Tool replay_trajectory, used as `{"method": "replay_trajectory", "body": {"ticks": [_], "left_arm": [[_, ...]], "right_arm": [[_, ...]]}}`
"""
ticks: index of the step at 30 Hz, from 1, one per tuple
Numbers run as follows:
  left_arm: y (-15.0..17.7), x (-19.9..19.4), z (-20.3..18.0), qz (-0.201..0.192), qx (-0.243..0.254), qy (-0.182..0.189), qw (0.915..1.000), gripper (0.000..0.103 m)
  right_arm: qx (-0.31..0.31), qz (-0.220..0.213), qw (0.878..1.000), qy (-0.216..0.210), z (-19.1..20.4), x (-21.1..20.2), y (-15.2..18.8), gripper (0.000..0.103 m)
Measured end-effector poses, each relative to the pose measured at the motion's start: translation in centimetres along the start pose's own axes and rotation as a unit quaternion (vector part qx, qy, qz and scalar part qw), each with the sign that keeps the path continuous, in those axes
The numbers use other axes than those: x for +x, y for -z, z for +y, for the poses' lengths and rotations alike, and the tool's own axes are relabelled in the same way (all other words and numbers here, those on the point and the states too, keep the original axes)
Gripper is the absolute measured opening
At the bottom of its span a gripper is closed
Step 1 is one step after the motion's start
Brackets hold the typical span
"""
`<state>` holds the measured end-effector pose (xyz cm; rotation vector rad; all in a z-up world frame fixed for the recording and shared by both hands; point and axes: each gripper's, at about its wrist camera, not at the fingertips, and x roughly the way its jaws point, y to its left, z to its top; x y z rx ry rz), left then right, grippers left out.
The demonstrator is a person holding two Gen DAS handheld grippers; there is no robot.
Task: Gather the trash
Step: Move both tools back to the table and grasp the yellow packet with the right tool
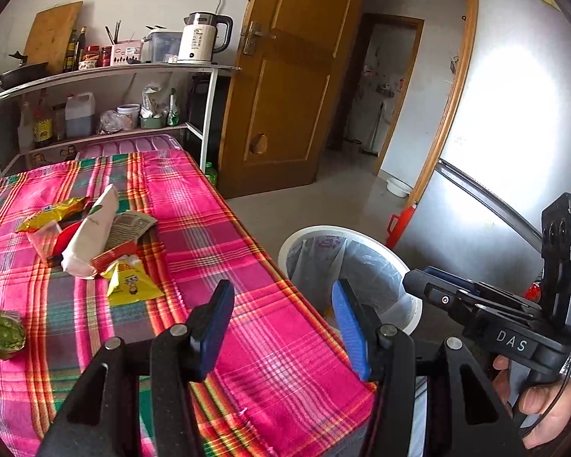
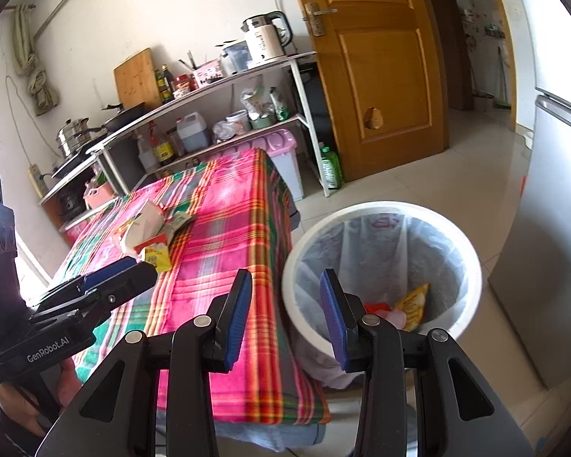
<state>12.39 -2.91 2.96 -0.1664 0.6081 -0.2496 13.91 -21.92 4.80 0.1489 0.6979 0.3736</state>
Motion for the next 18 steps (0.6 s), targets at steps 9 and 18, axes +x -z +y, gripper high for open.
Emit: {"method": "replay_trajectory", "body": {"ticks": [9,18], "left_arm": [[0.8,-2.9,4.3,-0.017,-0.016,-0.047,0.9986,0.056],[1.3,-4.7,7.9,-0.027,-0.033,-0.078,0.9961,0.056]], "right_arm": [[-0.016,0.010,0.999,-0.036,3.1,1.5,-0.1,0.038],[-0.036,0.030,0.997,-0.056,5.6,3.3,-0.2,0.038]]}}
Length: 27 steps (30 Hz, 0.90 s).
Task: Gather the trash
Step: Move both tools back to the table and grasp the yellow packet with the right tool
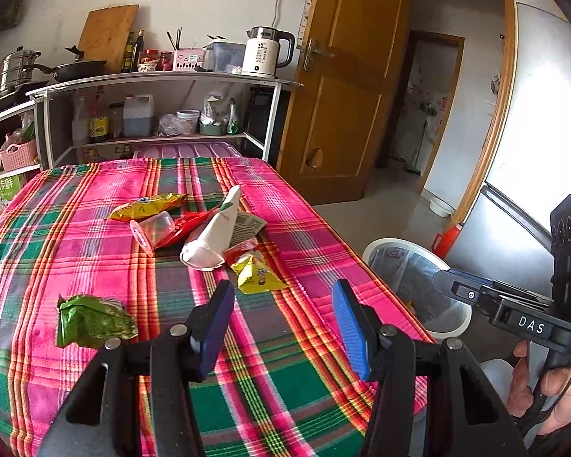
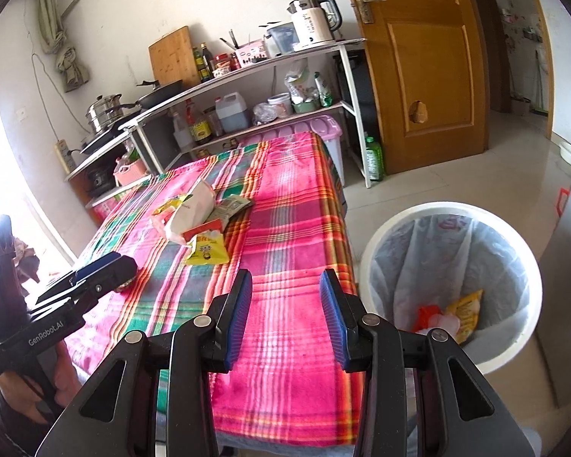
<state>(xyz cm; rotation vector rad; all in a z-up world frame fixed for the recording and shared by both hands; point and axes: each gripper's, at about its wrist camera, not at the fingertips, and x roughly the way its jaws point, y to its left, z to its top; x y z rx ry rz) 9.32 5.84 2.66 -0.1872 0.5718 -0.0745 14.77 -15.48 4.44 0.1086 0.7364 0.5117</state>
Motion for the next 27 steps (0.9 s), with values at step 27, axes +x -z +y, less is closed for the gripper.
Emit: {"method": "replay_trajectory", "body": {"ticks": [27], "left_arm": [[-1.4,0.4,8.7,-0.010,-0.059,-0.041,0.9974,0.056]], "right_arm": [[-0.072,0.075,0.993,-0.062,7.9,11.7,-2.2,0.050]]}}
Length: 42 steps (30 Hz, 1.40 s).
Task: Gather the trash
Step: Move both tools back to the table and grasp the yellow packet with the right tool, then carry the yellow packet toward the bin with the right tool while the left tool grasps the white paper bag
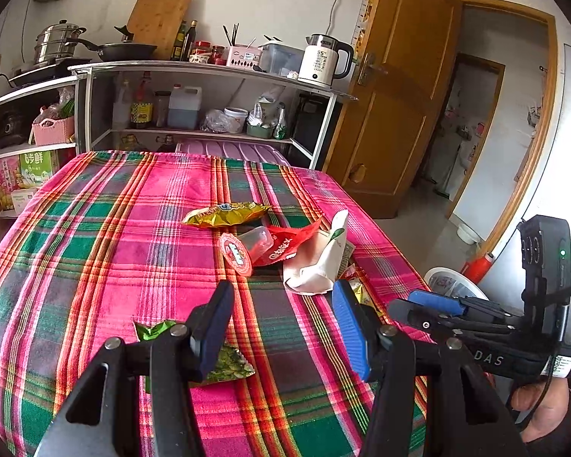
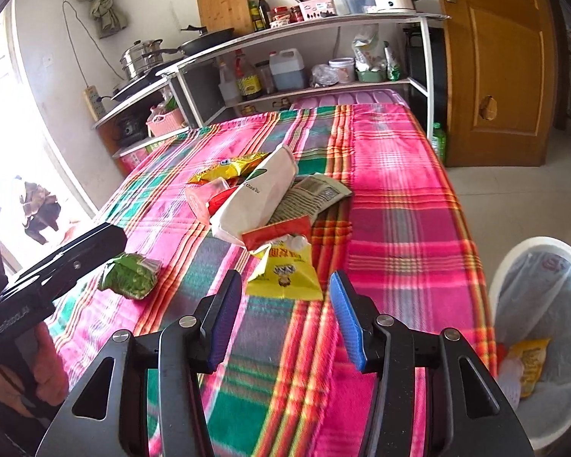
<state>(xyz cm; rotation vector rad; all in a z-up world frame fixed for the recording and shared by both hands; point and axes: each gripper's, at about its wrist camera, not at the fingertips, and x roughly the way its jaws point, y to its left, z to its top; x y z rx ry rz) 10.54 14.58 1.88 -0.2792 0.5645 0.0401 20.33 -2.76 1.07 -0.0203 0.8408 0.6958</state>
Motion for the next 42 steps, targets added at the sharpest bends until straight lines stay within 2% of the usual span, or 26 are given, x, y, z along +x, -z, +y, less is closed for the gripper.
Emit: {"method": "replay_trajectory", "body": {"ticks": [6,11,20,28,34,42], "left_arm": [[-0.1,0.6,1.0,0.005,-0.008,0.006,0.9999,0.056],[-0.3,1.6,1.0,0.014,-0.010,0.015,0.9997,0.056],[-0.5,3.0,-0.7,0.026,-0.001,0.030,0.9992,0.056],[-0.7,5.3,-1.8,0.050,0.000,0.041,0.9979,0.056],[-0.9,7.4,-3.1,0.066,0.007,0.031,0.9973,0.056],[-1.1,9.8,-4.1,0.081,0.015,-0.012,0.9966,0.058]], "right_arm": [[-0.004,0.035,0.999,-0.003,0.5,3.7,-1.0,0.050],[0.009,0.053,0.999,-0.004,0.0,4.8,-1.4,0.050],[0.016,0.050,0.999,-0.012,-0.4,4.5,-1.4,0.046],[0.034,0.035,0.999,-0.006,-2.2,2.1,-0.8,0.044],[0.052,0.024,0.998,0.001,-4.4,0.0,-0.2,0.044],[0.062,0.012,0.998,-0.001,-5.9,-1.3,0.1,0.044]]}}
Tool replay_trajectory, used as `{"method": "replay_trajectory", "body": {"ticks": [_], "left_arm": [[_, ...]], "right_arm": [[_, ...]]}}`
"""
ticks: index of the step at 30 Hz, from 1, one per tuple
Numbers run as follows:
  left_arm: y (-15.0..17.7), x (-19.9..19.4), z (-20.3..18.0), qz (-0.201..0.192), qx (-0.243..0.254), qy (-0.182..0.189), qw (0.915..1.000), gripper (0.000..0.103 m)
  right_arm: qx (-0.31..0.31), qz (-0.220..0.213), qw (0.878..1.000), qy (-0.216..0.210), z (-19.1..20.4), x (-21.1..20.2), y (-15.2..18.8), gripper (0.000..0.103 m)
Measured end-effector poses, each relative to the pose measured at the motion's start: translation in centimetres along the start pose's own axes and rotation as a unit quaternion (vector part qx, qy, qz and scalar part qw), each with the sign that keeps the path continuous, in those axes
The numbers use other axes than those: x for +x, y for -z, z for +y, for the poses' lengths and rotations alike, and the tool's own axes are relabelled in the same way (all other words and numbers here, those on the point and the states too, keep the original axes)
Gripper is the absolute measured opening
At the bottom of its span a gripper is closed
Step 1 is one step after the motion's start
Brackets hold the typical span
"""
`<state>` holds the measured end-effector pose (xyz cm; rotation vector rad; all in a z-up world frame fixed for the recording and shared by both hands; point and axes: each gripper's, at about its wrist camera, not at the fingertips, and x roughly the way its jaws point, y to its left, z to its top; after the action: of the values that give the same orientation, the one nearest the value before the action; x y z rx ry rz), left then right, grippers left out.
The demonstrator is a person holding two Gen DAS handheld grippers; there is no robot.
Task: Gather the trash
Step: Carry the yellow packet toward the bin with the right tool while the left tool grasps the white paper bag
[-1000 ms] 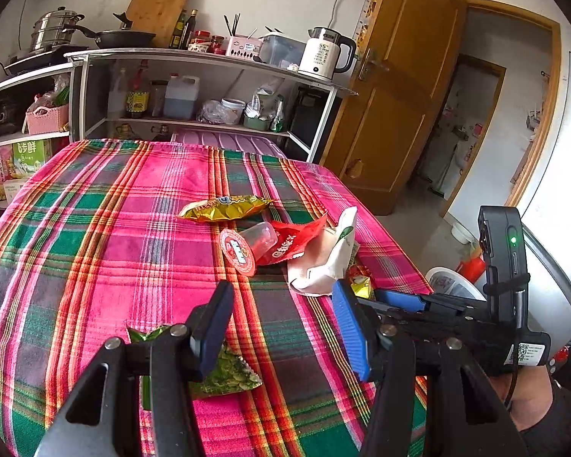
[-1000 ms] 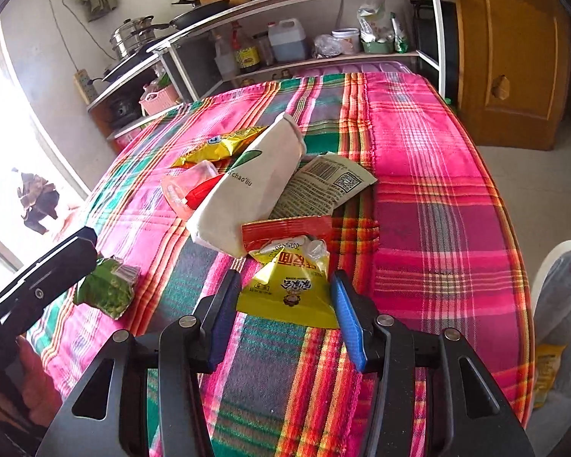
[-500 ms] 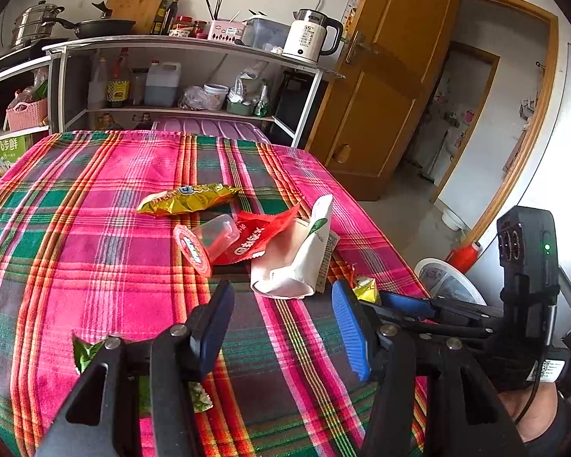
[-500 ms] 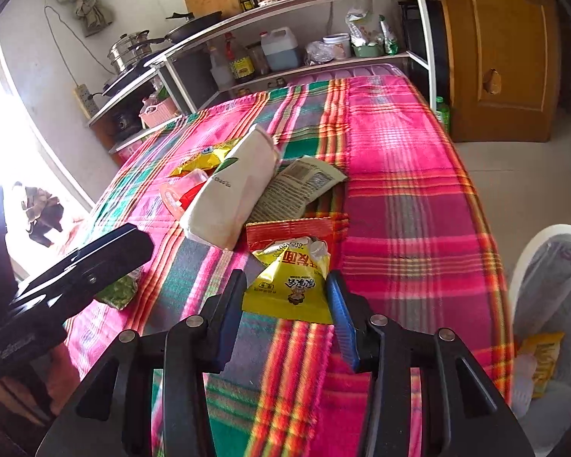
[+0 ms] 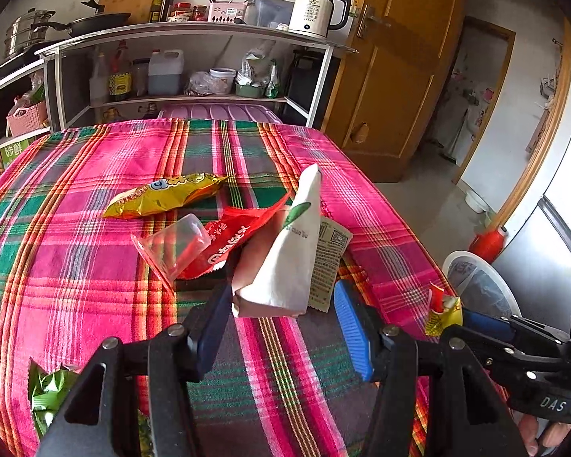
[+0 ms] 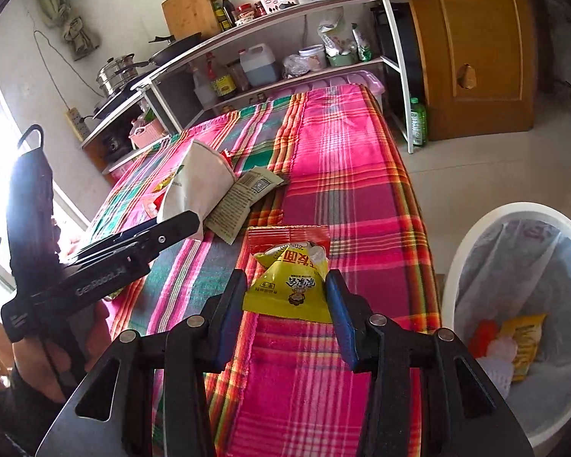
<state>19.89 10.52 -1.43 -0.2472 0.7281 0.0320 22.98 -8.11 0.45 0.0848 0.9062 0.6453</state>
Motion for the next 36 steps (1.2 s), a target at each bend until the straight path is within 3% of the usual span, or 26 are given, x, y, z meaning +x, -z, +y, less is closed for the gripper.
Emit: {"method": "replay_trajectory", "body": {"ticks": [7,10,23,36], "left_arm": [[-0.3,1.1,0.3,0.015,-0.015,-0.017,0.9996,0.056],[-0.2,1.0,0.3,0.014,-0.014,-0.017,0.9997,0.042],[1.0,-2.5,-1.0,-0.010,0.003,0.004,0.9999,0.041],[1.9,-6.7,-4.6,-0.031,0.030,0.054,0.9976,0.041]], "right_arm": [[0.007,-0.005,1.000,0.001,-0.8,-0.4,0.2,0.044],[0.008,-0.006,1.000,0.004,-0.9,-0.6,0.3,0.044],[0.000,-0.021,1.000,0.014,-0.6,-2.9,1.2,0.044],[0.008,-0.050,0.998,0.037,-1.2,-7.5,3.0,0.044]]}}
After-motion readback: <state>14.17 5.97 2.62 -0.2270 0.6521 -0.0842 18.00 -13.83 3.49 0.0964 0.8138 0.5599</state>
